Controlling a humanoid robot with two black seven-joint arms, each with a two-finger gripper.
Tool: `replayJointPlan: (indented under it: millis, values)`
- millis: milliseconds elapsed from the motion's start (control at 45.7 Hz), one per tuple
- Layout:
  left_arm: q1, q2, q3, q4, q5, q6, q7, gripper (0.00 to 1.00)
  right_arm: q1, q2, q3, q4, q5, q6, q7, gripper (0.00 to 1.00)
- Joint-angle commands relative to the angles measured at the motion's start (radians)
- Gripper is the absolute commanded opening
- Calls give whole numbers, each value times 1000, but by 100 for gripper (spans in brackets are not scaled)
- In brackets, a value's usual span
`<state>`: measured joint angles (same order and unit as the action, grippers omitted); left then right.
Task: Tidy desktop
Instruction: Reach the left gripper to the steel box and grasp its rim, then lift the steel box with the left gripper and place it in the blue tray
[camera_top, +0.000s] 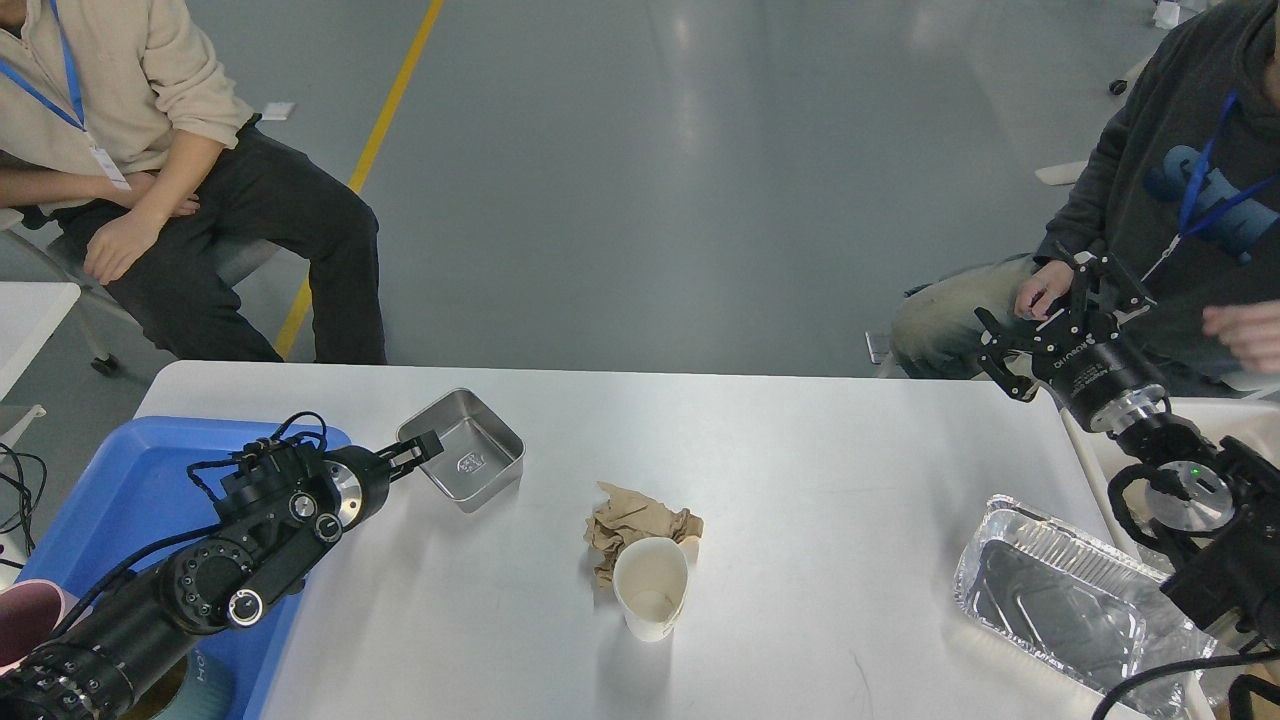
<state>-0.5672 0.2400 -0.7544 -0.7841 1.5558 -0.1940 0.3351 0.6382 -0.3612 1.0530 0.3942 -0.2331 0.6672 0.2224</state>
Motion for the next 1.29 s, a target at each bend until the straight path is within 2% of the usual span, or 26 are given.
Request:
replayJointPlan:
  millis: [0, 87, 241, 284, 525, 612, 853, 941, 1072, 1181, 1203, 1269]
  values:
    - [-14, -21, 36, 34, -6, 37, -1, 60, 1, -1, -8, 0, 0, 0, 0, 100]
    - [-17, -28, 43, 51, -6, 45, -1, 56, 0, -1, -8, 0, 0, 0, 0, 100]
    - [-17, -30, 44, 54, -8, 48, 2, 23, 0, -1, -8, 0, 0, 0, 0, 100]
    - [-17, -30, 44, 54, -8, 48, 2, 17, 0, -2, -8, 0, 0, 0, 2, 100]
    - [-19, -27, 44, 54, -14, 39, 4, 9, 0, -1, -8, 6, 0, 0, 2, 100]
    - [-17, -25, 49, 54, -16, 31, 4, 2, 0, -1, -8, 6, 0, 0, 2, 100]
    - [-23, -18, 63, 26, -39, -34, 5, 0, 0, -2, -8, 6, 0, 0, 0, 100]
    - [-39, 19, 59, -30, -65, -114, 22, 0, 1, -2, -8, 6, 0, -1, 2, 100]
    - [-74, 157, 52, -168, -132, -266, 53, 0, 3, -2, -8, 6, 0, -1, 0, 100]
    - [-131, 310, 43, -302, -212, -428, 79, 0, 5, -2, -8, 6, 1, -1, 0, 100]
    - [-152, 382, 41, -346, -252, -494, 82, 0, 6, -2, -8, 6, 0, -1, 0, 100]
    - [-203, 490, 40, -406, -304, -590, 84, 0, 9, -2, -8, 6, 0, -1, 0, 100]
